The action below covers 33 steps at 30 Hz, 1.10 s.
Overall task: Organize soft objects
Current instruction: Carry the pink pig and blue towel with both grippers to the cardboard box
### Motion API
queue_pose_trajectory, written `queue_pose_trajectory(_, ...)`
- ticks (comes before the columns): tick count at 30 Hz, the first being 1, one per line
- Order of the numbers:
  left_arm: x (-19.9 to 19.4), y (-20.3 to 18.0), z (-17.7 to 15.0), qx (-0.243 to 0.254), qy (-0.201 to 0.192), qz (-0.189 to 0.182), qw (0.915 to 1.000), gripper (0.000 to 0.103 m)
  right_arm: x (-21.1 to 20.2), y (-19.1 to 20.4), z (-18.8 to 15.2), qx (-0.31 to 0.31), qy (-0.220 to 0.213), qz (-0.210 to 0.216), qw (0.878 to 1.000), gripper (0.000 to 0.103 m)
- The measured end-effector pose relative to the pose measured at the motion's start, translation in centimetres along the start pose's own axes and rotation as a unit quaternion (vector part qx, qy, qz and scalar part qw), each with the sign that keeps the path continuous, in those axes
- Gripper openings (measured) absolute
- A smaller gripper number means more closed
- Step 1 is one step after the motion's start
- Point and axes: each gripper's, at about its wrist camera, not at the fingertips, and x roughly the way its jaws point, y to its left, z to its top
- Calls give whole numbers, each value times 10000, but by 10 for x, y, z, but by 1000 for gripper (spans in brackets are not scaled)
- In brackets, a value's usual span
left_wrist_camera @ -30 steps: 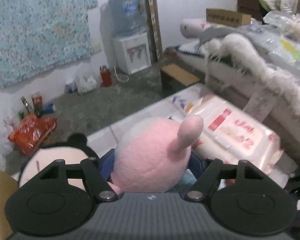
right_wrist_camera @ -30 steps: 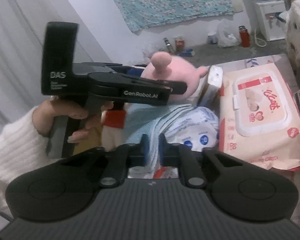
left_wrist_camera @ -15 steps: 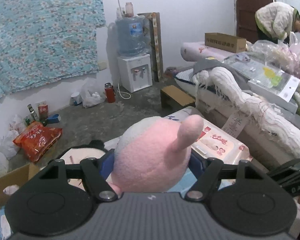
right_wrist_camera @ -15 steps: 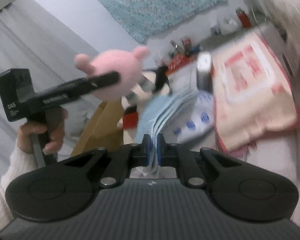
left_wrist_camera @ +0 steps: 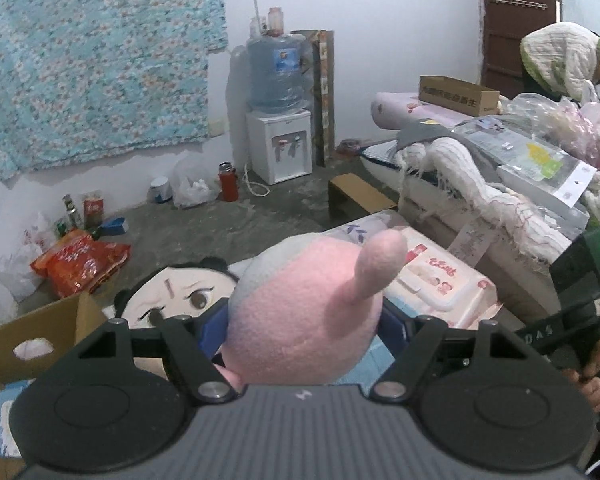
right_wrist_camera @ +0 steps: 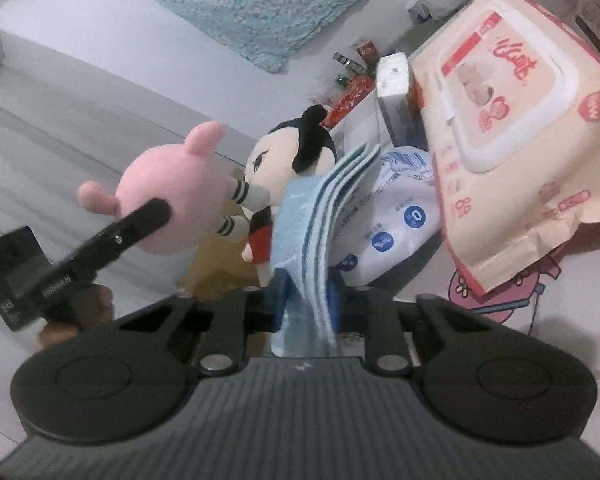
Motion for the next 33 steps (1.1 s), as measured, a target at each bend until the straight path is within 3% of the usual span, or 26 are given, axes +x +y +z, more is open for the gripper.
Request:
queue_pose_trajectory(4,-18,12,-5,-85,22,162,9998,76,-8,14,-12,-235,-152,-138,9995,5)
queue_pose_trajectory(7,-44,33,-6,-281,-9,257,9993,76,-24,28,-11,-336,-336,229,9986,5)
queue_pose_trajectory(12,-95,84,-14,-624,-66,963,9934,76,-24,61,-5,-626,-403,585,9955,5)
queue_pose_trajectory(16,-111,134,-38,-943,234,1536,9834,76,-13,89,4,-830,-317,825,9926,5)
queue_pose_trajectory(21,-98,190,-83,-1181,791,2174,9657,76,17,125,22,-980,-38,935,9908,5)
queue_pose_trajectory(25,-68,225,-118,-984,1347,2527,9531,76,65,165,40,-1091,285,1096,9876,5)
queue_pose_trajectory(29,-35,249,-143,-824,1748,2733,9423,77,118,212,57,-1251,487,1283,9826,5)
queue_pose_trajectory(33,-12,271,-152,-1045,1908,2466,9444,82,180,258,65,-1562,698,1353,9759,5)
